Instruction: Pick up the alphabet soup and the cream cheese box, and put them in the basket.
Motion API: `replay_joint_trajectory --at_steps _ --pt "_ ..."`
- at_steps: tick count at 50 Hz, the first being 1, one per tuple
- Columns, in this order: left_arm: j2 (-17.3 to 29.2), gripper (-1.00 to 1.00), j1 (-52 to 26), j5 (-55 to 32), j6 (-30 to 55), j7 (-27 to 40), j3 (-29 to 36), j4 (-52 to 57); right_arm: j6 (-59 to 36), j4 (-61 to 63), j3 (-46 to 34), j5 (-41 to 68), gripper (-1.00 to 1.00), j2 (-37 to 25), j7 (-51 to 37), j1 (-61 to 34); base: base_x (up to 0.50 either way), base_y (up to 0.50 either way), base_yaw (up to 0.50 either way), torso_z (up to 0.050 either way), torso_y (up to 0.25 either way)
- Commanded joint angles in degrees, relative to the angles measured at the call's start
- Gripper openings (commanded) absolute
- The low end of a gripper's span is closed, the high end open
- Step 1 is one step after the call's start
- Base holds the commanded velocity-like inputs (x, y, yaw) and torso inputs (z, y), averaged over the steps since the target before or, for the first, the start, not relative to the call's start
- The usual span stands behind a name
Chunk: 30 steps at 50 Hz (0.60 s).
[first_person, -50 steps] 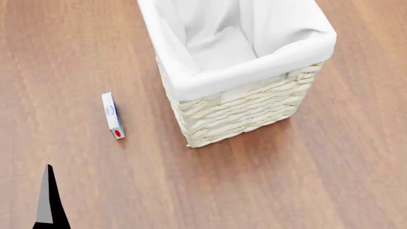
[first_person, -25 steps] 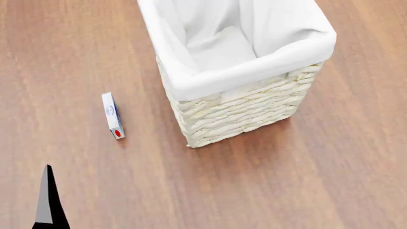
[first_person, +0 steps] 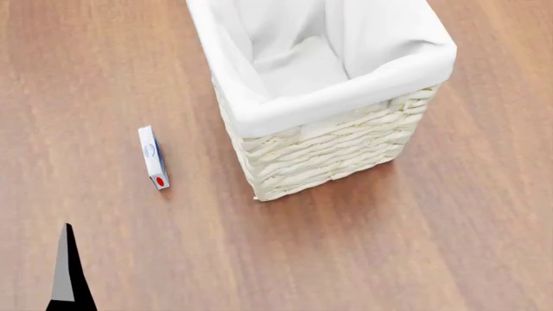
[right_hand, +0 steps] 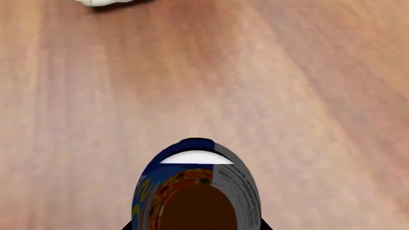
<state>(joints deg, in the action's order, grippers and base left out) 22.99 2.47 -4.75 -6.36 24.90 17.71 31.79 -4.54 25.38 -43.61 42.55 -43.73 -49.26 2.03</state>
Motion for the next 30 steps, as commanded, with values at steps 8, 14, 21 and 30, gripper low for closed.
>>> replay_joint_trajectory --at_steps 8,14,21,30 --pt "0.2 1.00 -0.1 0.1 0.0 0.4 0.0 -0.4 -6.0 13.4 -1.3 -13.1 -1.00 -5.0 -8.0 -1.6 0.00 0.00 0.00 0.000 0.000" --pt "0.2 1.00 -0.1 0.4 0.1 0.4 0.4 -0.1 -8.1 21.4 -0.8 -20.9 -1.00 -8.3 -10.9 -3.2 0.00 0.00 0.00 0.000 0.000" --pt "0.1 1.00 -0.4 0.7 0.6 0.4 1.0 0.0 -14.4 33.4 -4.7 -41.3 -1.00 -9.1 -9.4 -10.0 0.00 0.00 0.00 0.000 0.000" --pt "0.0 1.00 -0.1 1.0 0.7 0.3 1.8 0.4 -6.1 34.6 35.8 -72.4 -1.00 32.4 41.2 -0.9 0.00 0.00 0.00 0.000 0.000"
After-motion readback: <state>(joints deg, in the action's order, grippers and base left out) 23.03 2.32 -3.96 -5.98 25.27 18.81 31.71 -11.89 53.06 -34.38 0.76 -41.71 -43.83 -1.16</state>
